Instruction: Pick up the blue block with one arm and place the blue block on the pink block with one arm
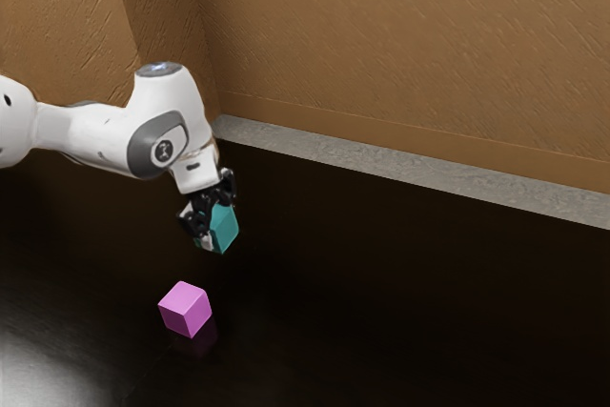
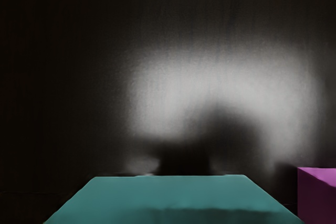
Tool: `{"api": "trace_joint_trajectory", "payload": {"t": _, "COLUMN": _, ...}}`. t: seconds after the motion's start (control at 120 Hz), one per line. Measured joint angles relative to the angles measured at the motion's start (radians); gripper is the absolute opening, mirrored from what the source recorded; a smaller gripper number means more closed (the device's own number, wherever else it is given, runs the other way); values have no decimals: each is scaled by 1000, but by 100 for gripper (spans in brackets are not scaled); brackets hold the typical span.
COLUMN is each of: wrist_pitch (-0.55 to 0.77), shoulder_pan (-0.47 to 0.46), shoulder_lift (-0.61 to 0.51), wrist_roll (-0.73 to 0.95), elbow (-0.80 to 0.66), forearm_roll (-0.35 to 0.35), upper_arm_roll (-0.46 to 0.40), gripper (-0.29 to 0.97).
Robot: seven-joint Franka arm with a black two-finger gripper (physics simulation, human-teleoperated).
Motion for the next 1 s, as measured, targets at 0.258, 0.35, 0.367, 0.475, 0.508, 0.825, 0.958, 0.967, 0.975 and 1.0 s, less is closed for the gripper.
{"api": "trace_joint_trajectory", "payload": {"t": 0.258, "wrist_pitch": -99, "shoulder_pan": 28, "shoulder_lift": -131, "wrist_roll": 14, "elbow": -128, "forearm_roll": -4, "upper_arm_roll": 2, "gripper": 32}}
{"api": "trace_joint_trajectory", "payload": {"t": 0.35, "wrist_pitch": -124, "shoulder_pan": 59, "shoulder_lift": -132, "wrist_roll": 21, "elbow": -148, "forearm_roll": -2, "upper_arm_roll": 2, "gripper": 32}}
{"api": "trace_joint_trajectory", "payload": {"t": 0.367, "wrist_pitch": -128, "shoulder_pan": 64, "shoulder_lift": -135, "wrist_roll": 22, "elbow": -153, "forearm_roll": -1, "upper_arm_roll": 2, "gripper": 32}}
{"api": "trace_joint_trajectory", "payload": {"t": 0.475, "wrist_pitch": -137, "shoulder_pan": 72, "shoulder_lift": -192, "wrist_roll": 29, "elbow": -208, "forearm_roll": 0, "upper_arm_roll": 3, "gripper": 32}}
{"api": "trace_joint_trajectory", "payload": {"t": 0.508, "wrist_pitch": -131, "shoulder_pan": 66, "shoulder_lift": -197, "wrist_roll": 32, "elbow": -219, "forearm_roll": 1, "upper_arm_roll": 2, "gripper": 32}}
{"api": "trace_joint_trajectory", "payload": {"t": 0.825, "wrist_pitch": -25, "shoulder_pan": 45, "shoulder_lift": -168, "wrist_roll": 47, "elbow": -253, "forearm_roll": 4, "upper_arm_roll": -1, "gripper": 32}}
{"api": "trace_joint_trajectory", "payload": {"t": 0.958, "wrist_pitch": -9, "shoulder_pan": 47, "shoulder_lift": -164, "wrist_roll": 52, "elbow": -268, "forearm_roll": 2, "upper_arm_roll": -5, "gripper": 32}}
{"api": "trace_joint_trajectory", "payload": {"t": 0.967, "wrist_pitch": -9, "shoulder_pan": 47, "shoulder_lift": -164, "wrist_roll": 52, "elbow": -269, "forearm_roll": 2, "upper_arm_roll": -6, "gripper": 32}}
{"api": "trace_joint_trajectory", "payload": {"t": 0.975, "wrist_pitch": -8, "shoulder_pan": 47, "shoulder_lift": -164, "wrist_roll": 52, "elbow": -270, "forearm_roll": 2, "upper_arm_roll": -8, "gripper": 32}}
{"api": "trace_joint_trajectory", "payload": {"t": 1.0, "wrist_pitch": -7, "shoulder_pan": 46, "shoulder_lift": -163, "wrist_roll": 53, "elbow": -271, "forearm_roll": 1, "upper_arm_roll": -10, "gripper": 32}}
